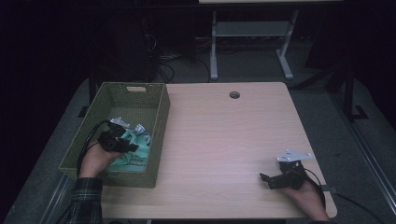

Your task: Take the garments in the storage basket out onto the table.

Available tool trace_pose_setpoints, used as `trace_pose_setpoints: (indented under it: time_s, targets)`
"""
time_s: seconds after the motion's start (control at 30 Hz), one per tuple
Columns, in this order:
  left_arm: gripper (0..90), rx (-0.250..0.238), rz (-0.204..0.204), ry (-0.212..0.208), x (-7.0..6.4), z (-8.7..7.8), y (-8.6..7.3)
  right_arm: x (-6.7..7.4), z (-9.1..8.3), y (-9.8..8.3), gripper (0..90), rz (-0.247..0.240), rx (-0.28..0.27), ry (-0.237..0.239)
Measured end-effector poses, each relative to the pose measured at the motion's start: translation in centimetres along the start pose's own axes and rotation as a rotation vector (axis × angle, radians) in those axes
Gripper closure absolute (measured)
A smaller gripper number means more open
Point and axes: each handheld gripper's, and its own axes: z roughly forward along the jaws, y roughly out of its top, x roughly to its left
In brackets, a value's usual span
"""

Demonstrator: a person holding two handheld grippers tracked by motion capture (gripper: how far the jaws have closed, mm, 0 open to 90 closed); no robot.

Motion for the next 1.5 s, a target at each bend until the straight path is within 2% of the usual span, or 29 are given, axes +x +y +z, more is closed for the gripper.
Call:
trace_pose_setpoints:
  time_s: [0.07, 0.27, 0.33, 0.37, 0.47, 0.57, 0.6, 0.7, 0.73, 0.77, 0.87, 0.9, 0.93, 0.97, 1.03, 1.3, 1.37, 1.5]
  targets:
    - [76.1, 0.003, 0.004, -0.003, 0.0, 0.0, 0.0, 0.0, 0.0, 0.0, 1.5, 0.000, 0.000, 0.000]
    - [79.6, -0.028, 0.010, -0.006, -0.2, -0.6, 0.3, 0.0, 0.0, 0.0, 1.5, 0.000, 0.000, 0.000]
    - [80.5, -0.067, -0.003, -0.005, -0.2, -1.1, 0.3, 0.0, 0.0, 0.0, 1.5, 0.000, 0.000, 0.000]
    - [80.7, -0.067, -0.003, -0.005, -0.2, -1.1, 0.3, 0.0, 0.0, 0.0, 1.5, 0.000, 0.000, 0.000]
    - [81.1, -0.114, -0.028, -0.001, -0.1, -1.9, 0.3, 0.0, 0.0, 0.0, 1.5, 0.000, 0.000, 0.000]
    - [81.1, -0.137, -0.018, 0.002, -0.1, -2.4, 0.3, 0.0, 0.0, 0.0, 1.5, 0.000, 0.000, 0.000]
    - [81.1, -0.166, -0.019, 0.008, -0.1, -2.8, 0.3, 0.0, 0.0, 0.0, 1.5, 0.000, 0.000, 0.000]
    - [81.3, -0.195, -0.020, 0.008, -0.1, -3.3, 0.3, 0.0, 0.0, 0.0, 1.5, 0.000, 0.000, 0.000]
    - [81.6, -0.224, -0.025, 0.011, -0.2, -3.8, 0.3, 0.0, 0.0, 0.0, 1.5, 0.000, 0.000, 0.000]
    - [81.6, -0.224, -0.025, 0.011, -0.2, -3.8, 0.3, 0.0, 0.0, 0.0, 1.5, 0.000, 0.000, 0.000]
    - [82.2, -0.278, -0.029, 0.014, -0.3, -4.7, 0.3, 0.0, 0.0, 0.0, 1.5, 0.000, 0.000, 0.000]
    - [82.2, -0.278, -0.029, 0.014, -0.3, -4.7, 0.3, 0.0, 0.0, 0.0, 1.5, 0.000, 0.000, 0.000]
    - [82.3, -0.304, -0.026, 0.016, -0.3, -5.2, 0.3, 0.0, 0.0, 0.0, 1.5, 0.000, 0.000, 0.000]
    - [82.4, -0.304, -0.026, 0.016, -0.3, -5.2, 0.3, 0.0, 0.0, 0.0, 1.5, 0.000, 0.000, 0.000]
    - [82.5, -0.338, -0.025, 0.014, -0.4, -5.9, 0.4, 0.0, 0.0, 0.0, 1.5, 0.000, 0.000, 0.000]
    - [82.7, -0.391, -0.028, 0.021, -0.6, -7.2, 0.4, 0.0, 0.0, 0.0, 1.5, 0.000, 0.000, 0.000]
    - [83.1, -0.419, -0.031, 0.018, -0.7, -7.7, 0.4, 0.0, 0.0, 0.0, 1.5, 0.000, 0.000, 0.000]
    - [83.1, -0.438, -0.031, 0.011, -0.7, -8.3, 0.5, 0.0, 0.0, 0.0, 1.5, 0.000, 0.000, 0.000]
